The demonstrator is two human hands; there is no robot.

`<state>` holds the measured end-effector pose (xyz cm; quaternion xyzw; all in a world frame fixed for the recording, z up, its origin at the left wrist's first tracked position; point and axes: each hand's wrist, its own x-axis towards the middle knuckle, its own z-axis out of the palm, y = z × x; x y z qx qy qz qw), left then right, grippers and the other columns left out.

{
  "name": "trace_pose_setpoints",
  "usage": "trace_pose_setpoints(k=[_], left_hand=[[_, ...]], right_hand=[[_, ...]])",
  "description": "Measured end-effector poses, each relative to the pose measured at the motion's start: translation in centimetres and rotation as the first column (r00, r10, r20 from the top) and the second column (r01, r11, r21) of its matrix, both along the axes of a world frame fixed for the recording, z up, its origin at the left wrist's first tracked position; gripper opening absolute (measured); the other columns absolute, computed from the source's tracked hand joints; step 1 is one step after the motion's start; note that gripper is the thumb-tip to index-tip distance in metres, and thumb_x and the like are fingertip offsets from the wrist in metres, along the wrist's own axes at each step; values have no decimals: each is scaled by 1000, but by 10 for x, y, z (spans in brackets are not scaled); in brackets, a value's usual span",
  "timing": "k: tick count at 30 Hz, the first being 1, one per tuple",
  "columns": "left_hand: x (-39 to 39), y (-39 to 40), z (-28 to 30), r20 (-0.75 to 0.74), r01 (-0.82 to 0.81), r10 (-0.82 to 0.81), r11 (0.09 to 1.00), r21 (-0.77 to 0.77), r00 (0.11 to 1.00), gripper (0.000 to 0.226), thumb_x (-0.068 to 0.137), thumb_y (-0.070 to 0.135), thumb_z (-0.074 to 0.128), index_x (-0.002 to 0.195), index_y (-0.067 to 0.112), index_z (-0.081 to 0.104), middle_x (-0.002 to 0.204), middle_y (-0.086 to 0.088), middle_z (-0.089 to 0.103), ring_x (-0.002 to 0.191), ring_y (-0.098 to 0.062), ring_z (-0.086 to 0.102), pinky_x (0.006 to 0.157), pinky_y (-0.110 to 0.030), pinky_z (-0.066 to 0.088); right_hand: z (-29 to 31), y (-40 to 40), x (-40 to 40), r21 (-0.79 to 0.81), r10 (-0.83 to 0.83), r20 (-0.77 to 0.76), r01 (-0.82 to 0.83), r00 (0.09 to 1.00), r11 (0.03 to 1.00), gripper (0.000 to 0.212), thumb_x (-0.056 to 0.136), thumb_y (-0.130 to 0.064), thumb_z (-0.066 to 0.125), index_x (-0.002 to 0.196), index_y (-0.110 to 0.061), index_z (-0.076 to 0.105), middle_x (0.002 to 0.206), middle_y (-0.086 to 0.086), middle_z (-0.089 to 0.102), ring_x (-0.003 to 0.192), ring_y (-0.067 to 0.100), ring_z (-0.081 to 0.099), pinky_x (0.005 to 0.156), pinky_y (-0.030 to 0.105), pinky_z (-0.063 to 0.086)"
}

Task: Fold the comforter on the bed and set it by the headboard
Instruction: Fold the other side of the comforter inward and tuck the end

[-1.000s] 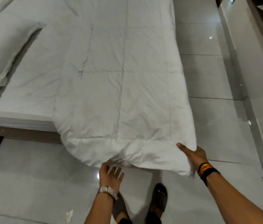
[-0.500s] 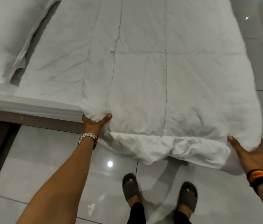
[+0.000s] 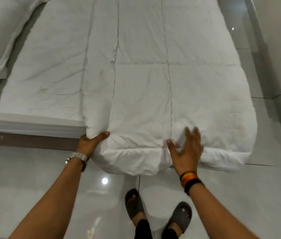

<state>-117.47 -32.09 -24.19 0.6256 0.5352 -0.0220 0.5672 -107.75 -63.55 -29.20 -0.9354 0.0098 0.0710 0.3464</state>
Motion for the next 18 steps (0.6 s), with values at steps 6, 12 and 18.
trace_pose_setpoints(k=[6,12,18], left_hand=[[-29,44,8,-75,126,-115,976,177,991,45,72,47,88,95,11,73,91,-1,73,86,-19,69,79,-35,51],[-82,-4,-62,-42,-159,168,974,163,985,119,44,85,81,134,13,52,125,-5,64,112,-26,63,98,-44,51],[-53,-156,-119,63,-236,343,755,-612,937,121,55,79,78,156,29,35,157,-3,43,140,-25,44,110,-50,43]], right_hand=[[-38,-46,-67,317,-278,-823,807,495,499,141,57,-82,80,165,-32,5,169,2,22,149,31,34,105,57,50],[-61,-42,-18,466,-77,-862,843,501,269,96,69,-84,68,147,-31,52,151,6,52,133,26,53,106,53,49],[-67,-49,13,486,-20,-873,871,488,76,86,79,-74,69,141,-18,54,135,15,63,123,33,62,102,55,53]])
